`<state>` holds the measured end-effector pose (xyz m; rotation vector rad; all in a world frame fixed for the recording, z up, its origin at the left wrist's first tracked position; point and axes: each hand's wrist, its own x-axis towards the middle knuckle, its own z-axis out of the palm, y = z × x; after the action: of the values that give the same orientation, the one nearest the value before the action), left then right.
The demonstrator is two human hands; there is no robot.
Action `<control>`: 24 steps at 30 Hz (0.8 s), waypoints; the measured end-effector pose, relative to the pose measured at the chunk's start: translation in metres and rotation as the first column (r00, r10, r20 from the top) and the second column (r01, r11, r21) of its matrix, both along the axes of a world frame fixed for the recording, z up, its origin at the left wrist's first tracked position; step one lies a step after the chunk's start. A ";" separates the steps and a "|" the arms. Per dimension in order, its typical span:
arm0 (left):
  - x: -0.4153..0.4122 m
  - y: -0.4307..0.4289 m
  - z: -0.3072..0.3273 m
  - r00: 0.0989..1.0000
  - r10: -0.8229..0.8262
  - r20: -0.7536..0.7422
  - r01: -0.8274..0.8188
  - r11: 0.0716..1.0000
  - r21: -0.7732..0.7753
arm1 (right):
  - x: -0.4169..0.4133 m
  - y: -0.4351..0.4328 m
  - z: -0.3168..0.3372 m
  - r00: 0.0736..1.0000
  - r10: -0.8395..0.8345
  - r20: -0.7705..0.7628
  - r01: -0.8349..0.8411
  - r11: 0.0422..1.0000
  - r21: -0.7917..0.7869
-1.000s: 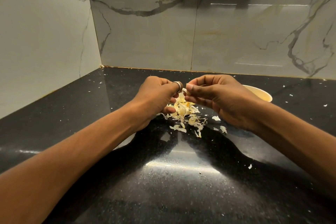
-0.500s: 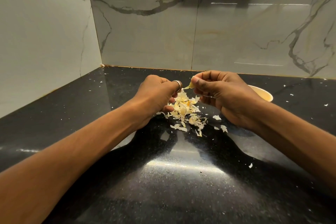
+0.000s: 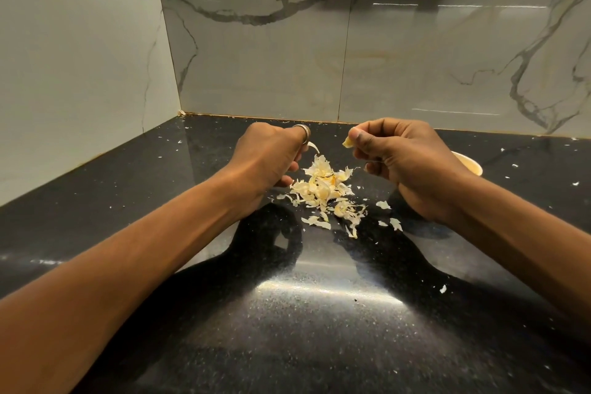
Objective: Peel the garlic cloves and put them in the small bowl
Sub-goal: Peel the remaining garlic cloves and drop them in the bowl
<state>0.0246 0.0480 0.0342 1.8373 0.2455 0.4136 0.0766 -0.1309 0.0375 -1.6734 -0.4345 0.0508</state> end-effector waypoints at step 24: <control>0.001 -0.004 -0.008 0.971 -0.200 0.130 0.172 0.965 0.198 | -0.006 0.005 -0.001 0.995 0.088 -0.036 -0.086 0.995 0.056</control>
<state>0.0259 0.0437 0.0263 1.9807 -0.0713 0.4511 0.0701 -0.1255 0.0361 -1.5967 -0.4756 0.1347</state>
